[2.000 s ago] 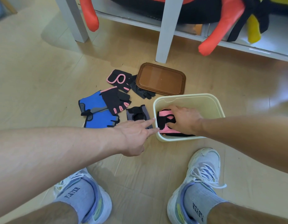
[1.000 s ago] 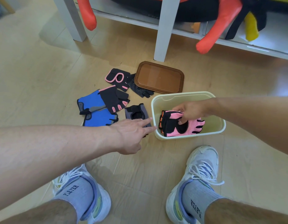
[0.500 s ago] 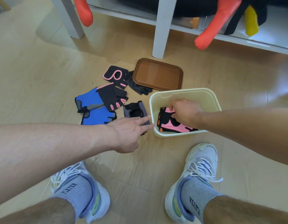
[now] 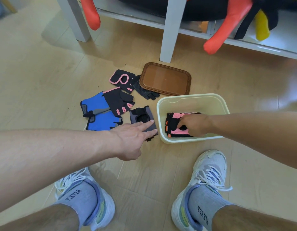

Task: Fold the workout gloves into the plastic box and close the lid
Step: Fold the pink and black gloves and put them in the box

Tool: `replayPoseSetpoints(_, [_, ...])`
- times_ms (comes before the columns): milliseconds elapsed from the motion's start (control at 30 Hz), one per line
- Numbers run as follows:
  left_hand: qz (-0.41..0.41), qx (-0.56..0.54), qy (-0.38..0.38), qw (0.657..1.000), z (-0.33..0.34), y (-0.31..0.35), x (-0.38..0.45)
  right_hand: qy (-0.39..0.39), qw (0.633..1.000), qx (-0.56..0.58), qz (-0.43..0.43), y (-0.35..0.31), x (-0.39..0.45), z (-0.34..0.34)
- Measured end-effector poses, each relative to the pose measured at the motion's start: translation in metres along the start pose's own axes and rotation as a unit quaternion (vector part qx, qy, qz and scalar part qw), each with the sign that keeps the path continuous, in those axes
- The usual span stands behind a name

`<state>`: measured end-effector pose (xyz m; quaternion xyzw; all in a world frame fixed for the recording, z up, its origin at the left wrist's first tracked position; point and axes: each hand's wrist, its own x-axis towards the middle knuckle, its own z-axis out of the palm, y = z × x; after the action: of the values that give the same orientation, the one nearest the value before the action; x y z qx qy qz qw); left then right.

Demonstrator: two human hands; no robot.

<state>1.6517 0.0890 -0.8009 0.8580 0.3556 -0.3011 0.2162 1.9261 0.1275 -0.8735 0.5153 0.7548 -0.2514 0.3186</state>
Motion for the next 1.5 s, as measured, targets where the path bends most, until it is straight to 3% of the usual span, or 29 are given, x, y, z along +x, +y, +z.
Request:
replayPoseSetpoints(167, [-0.061, -0.028, -0.015, 0.998, -0.001, -0.029, -0.027, 0.068, 0.997, 0.034, -0.005, -0.006, -0.017, -0.035])
replayPoseSetpoints(300, [-0.114, -0.086, 0.021, 0.990, -0.021, -0.043, -0.050, 0.140, 0.985, 0.094, -0.028, -0.022, -0.047, -0.078])
replayPoseSetpoints(400, [-0.129, -0.143, 0.065, 0.979, -0.041, -0.044, -0.069, 0.170, 0.981, 0.067, -0.058, -0.047, -0.075, -0.110])
replayPoseSetpoints(533, [-0.122, -0.120, 0.106, 0.980, -0.050, -0.048, -0.093, 0.152, 0.984, 0.006, -0.096, -0.088, -0.120, -0.139])
replayPoseSetpoints(800, [-0.168, -0.049, 0.103, 0.979, -0.068, -0.061, -0.144, 0.082, 0.981, -0.140, -0.102, -0.149, -0.148, -0.168])
replayPoseSetpoints(900, [-0.185, -0.017, 0.108, 0.977, -0.081, -0.059, -0.156, 0.087, 0.980, -0.137, -0.118, -0.166, -0.136, -0.174])
replayPoseSetpoints(1133, [-0.230, -0.083, 0.125, 0.962, -0.080, -0.073, -0.149, 0.121, 0.985, -0.073, -0.096, -0.170, -0.078, -0.191])
replayPoseSetpoints(1200, [-0.211, -0.205, 0.174, 0.940, -0.068, -0.079, -0.120, 0.139, 0.987, -0.026, -0.072, -0.167, -0.041, -0.184])
replayPoseSetpoints(1233, [-0.204, -0.291, 0.206, 0.912, -0.057, -0.081, -0.101, 0.149, 0.987, -0.002, -0.054, -0.166, -0.020, -0.176])
replayPoseSetpoints(1300, [-0.212, -0.443, 0.273, 0.827, -0.030, -0.079, -0.063, 0.163, 0.985, 0.060, -0.022, -0.164, 0.021, -0.153])
replayPoseSetpoints(1367, [-0.237, -0.522, 0.310, 0.758, 0.007, -0.078, -0.030, 0.176, 0.973, 0.151, -0.008, -0.160, 0.057, -0.130])
replayPoseSetpoints(1433, [-0.234, -0.528, 0.290, 0.763, 0.045, -0.081, -0.008, 0.201, 0.948, 0.248, -0.008, -0.159, 0.089, -0.113])
replayPoseSetpoints(1500, [-0.219, -0.485, 0.242, 0.811, 0.074, -0.095, 0.000, 0.222, 0.930, 0.293, 0.002, -0.158, 0.121, -0.107])
